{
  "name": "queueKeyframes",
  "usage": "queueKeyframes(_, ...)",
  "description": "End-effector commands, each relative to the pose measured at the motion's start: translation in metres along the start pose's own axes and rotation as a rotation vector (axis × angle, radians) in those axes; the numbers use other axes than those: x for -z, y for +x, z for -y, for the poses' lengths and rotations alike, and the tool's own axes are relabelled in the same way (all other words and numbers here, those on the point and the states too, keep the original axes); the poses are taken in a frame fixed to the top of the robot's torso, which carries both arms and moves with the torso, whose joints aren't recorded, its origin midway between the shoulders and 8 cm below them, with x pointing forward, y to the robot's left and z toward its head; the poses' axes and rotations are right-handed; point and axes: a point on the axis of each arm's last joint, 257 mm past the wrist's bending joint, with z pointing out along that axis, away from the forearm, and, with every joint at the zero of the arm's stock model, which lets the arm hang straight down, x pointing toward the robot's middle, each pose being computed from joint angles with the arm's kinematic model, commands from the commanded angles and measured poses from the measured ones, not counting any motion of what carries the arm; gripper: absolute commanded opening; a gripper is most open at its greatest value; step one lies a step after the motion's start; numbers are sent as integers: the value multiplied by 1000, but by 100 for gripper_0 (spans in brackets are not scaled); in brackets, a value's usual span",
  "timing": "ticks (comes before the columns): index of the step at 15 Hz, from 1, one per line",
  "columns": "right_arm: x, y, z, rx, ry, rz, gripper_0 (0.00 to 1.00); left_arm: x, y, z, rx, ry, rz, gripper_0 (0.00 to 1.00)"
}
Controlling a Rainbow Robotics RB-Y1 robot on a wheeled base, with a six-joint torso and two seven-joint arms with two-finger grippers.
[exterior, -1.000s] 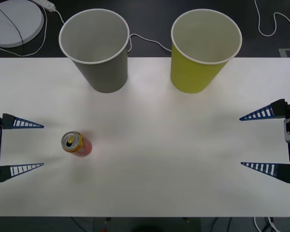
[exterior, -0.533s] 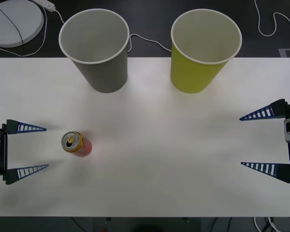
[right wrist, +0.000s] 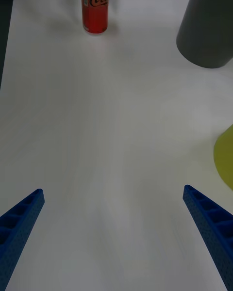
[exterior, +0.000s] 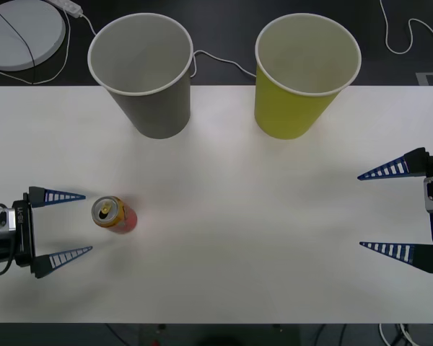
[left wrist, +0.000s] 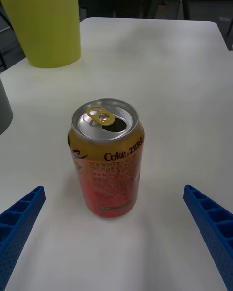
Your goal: Put the can into the green bin and the plastic bottle into the gray bin
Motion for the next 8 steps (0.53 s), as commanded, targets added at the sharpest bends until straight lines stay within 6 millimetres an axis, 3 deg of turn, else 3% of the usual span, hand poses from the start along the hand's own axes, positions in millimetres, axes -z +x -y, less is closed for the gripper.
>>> queueKeyframes(1, 0, 0, 0, 0, 0, 0, 100, -12, 1, -3, 6, -21, 8, 100)
queueKeyframes(8, 0, 0, 0, 0, 0, 0, 100, -43, 4, -1, 33, -58, 34, 100)
